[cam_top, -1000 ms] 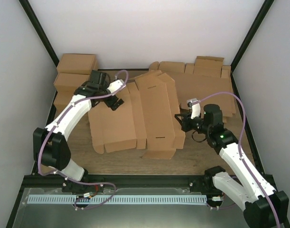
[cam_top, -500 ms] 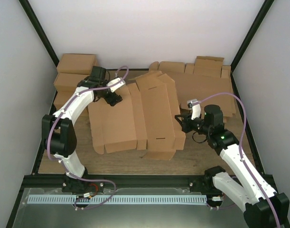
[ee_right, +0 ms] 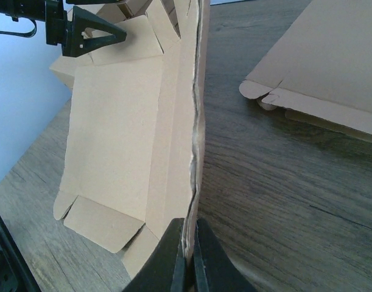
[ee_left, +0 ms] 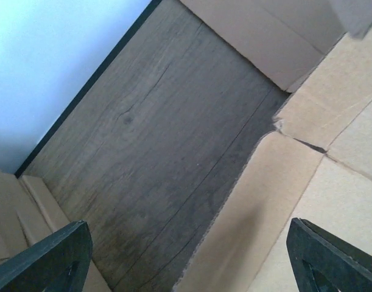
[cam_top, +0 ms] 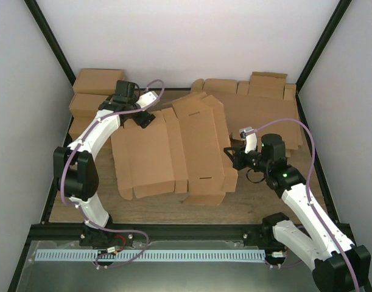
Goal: Fold the paper box
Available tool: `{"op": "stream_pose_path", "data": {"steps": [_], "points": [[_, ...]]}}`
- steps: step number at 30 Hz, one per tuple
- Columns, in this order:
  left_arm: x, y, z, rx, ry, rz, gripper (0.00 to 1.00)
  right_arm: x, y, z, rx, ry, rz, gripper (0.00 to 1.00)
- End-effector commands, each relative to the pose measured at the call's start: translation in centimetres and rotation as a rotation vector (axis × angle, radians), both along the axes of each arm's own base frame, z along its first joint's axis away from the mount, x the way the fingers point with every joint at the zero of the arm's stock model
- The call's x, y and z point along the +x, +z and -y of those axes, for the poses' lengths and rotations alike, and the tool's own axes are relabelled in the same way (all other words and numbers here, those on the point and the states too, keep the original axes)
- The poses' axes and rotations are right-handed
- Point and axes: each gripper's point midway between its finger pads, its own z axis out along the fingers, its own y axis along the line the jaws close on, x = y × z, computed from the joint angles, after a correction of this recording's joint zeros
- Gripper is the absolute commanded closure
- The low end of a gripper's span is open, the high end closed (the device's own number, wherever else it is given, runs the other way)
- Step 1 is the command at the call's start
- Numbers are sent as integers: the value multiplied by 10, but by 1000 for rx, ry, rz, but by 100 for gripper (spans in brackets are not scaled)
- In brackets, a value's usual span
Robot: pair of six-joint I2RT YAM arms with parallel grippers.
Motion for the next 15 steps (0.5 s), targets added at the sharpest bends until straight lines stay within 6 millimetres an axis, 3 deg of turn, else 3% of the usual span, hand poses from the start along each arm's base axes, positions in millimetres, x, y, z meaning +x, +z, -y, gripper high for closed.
{"op": "stream_pose_path", "data": {"steps": [1,6,10,15], "points": [[8,5,-5,48,12,7,11,0,18,-6,13,34,49,99],[-15,-27,11,23,-91,-196,16,2,20,-6,12,35,48,99],[-24,-17,25,-59,-105,-216,28,3,19,-6,10,30,47,99],[-38,1,35,-90,-117,-197,57,7,14,-2,-3,-5,31,99]]}}
